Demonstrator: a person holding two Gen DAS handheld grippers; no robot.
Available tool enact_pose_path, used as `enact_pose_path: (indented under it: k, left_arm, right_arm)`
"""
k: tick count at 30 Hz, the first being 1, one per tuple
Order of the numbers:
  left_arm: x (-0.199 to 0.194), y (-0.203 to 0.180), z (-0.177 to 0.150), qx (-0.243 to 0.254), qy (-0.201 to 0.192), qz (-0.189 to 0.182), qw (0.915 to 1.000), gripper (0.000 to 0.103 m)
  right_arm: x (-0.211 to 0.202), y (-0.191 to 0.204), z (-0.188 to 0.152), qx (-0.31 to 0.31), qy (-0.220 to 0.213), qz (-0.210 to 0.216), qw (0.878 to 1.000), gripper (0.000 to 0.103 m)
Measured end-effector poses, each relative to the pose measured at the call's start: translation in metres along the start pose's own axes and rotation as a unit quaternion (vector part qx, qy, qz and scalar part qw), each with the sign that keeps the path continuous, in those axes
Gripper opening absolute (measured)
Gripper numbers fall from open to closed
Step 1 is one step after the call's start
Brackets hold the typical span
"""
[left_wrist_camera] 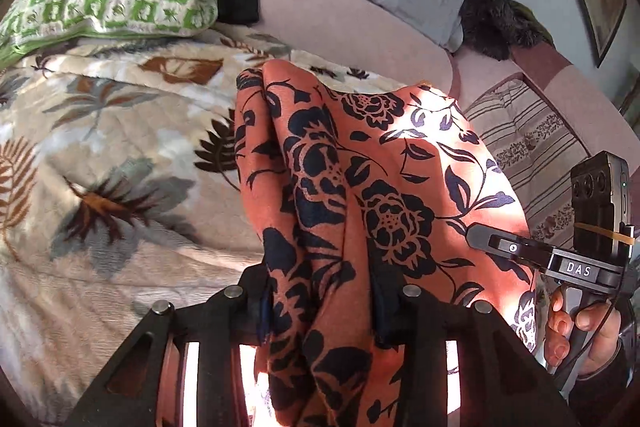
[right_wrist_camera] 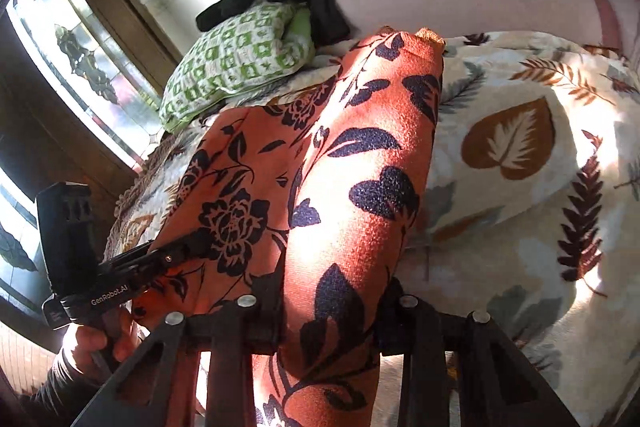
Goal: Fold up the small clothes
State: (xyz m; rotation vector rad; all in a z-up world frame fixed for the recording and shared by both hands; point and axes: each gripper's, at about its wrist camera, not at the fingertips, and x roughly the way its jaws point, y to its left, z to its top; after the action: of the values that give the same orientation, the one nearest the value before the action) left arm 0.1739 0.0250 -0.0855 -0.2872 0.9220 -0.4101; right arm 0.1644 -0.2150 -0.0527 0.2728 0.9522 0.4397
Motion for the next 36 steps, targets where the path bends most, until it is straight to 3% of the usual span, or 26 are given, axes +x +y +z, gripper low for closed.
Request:
enact_pose_path:
  k: [1,2,3,4,5,7,9,12,13,15,16,18,21,22,23,26,28,29,31,33,36]
  left_arm:
    - [0.02,-0.003,-0.003,-0.005,0.025,0.014,0.9996,0.055]
    - [0.039,-0.004,-0.007,-0.008,0.057,0.034,0.9978,0.061]
    - [0.053,-0.003,-0.013,-0.011,0.083,0.052,0.9951,0.061]
    - [0.055,-0.002,-0.019,-0.015,0.085,0.04,0.9954,0.063]
    - [0.047,-0.001,-0.023,-0.019,0.072,0.037,0.9965,0.063]
    - [0.025,-0.005,-0.028,-0.001,0.047,0.062,0.9969,0.065]
    - [0.002,-0.011,-0.033,0.008,0.022,0.068,0.9974,0.065]
    - [-0.007,-0.014,-0.038,0.028,0.003,0.068,0.9973,0.069]
    - [0.002,-0.014,-0.041,0.035,0.016,0.081,0.996,0.071]
    - [0.036,-0.003,-0.049,0.036,0.084,0.118,0.9888,0.073]
    - [0.04,0.004,-0.053,0.02,0.085,0.11,0.9901,0.075]
    - [0.022,0.003,-0.052,0.004,0.072,0.105,0.9919,0.075]
    - [-0.02,-0.015,-0.051,0.044,0.016,0.132,0.9902,0.079]
    - [-0.034,-0.021,-0.052,0.051,-0.002,0.145,0.9881,0.086]
    - [-0.047,-0.026,-0.054,0.052,-0.02,0.155,0.9864,0.092]
    - [-0.082,-0.04,-0.064,0.044,-0.075,0.179,0.98,0.096]
    - [-0.094,-0.047,-0.068,0.036,-0.08,0.194,0.977,0.099]
    - [-0.099,-0.051,-0.071,0.037,-0.08,0.197,0.9764,0.099]
    - [-0.109,-0.059,-0.08,0.038,-0.089,0.201,0.9748,0.099]
    - [-0.118,-0.065,-0.086,0.037,-0.095,0.196,0.9752,0.099]
    - [-0.128,-0.076,-0.088,0.04,-0.1,0.199,0.974,0.1]
  right_arm:
    - [0.0,-0.02,-0.003,0.026,0.002,0.001,1.0,0.037]
    - [0.005,-0.043,-0.008,0.058,0.011,-0.004,0.998,0.046]
    - [0.014,-0.067,-0.015,0.09,0.03,-0.022,0.995,0.066]
    - [0.024,-0.088,-0.024,0.118,0.053,-0.064,0.99,0.073]
    - [0.028,-0.103,-0.034,0.138,0.062,-0.107,0.983,0.073]
    - [0.01,-0.109,-0.048,0.153,0.022,-0.07,0.985,0.073]
    - [-0.014,-0.095,-0.051,0.135,-0.019,-0.095,0.986,0.074]
    - [-0.04,-0.066,-0.046,0.123,-0.069,-0.028,0.99,0.076]
    - [-0.041,-0.057,-0.042,0.116,-0.073,-0.007,0.991,0.077]
    - [-0.024,-0.041,-0.038,0.1,-0.069,0.028,0.992,0.087]
    - [-0.007,-0.041,-0.039,0.099,-0.055,0.036,0.993,0.091]
    - [0.036,-0.056,-0.052,0.134,0.014,0.016,0.991,0.091]
    - [0.004,-0.032,-0.052,0.126,-0.025,0.015,0.992,0.091]
    - [-0.01,-0.022,-0.052,0.113,-0.037,0.017,0.993,0.091]
    - [-0.024,-0.014,-0.054,0.101,-0.052,0.0,0.993,0.091]
    - [-0.058,0.008,-0.075,0.079,-0.074,-0.076,0.991,0.092]
    - [-0.069,0.016,-0.097,0.072,-0.067,-0.128,0.987,0.094]
    - [-0.071,0.02,-0.109,0.071,-0.06,-0.157,0.983,0.102]
    - [-0.077,0.023,-0.133,0.069,-0.05,-0.191,0.978,0.103]
    - [-0.087,0.023,-0.156,0.072,-0.05,-0.195,0.977,0.103]
    - [-0.094,0.034,-0.162,0.047,-0.04,-0.201,0.978,0.103]
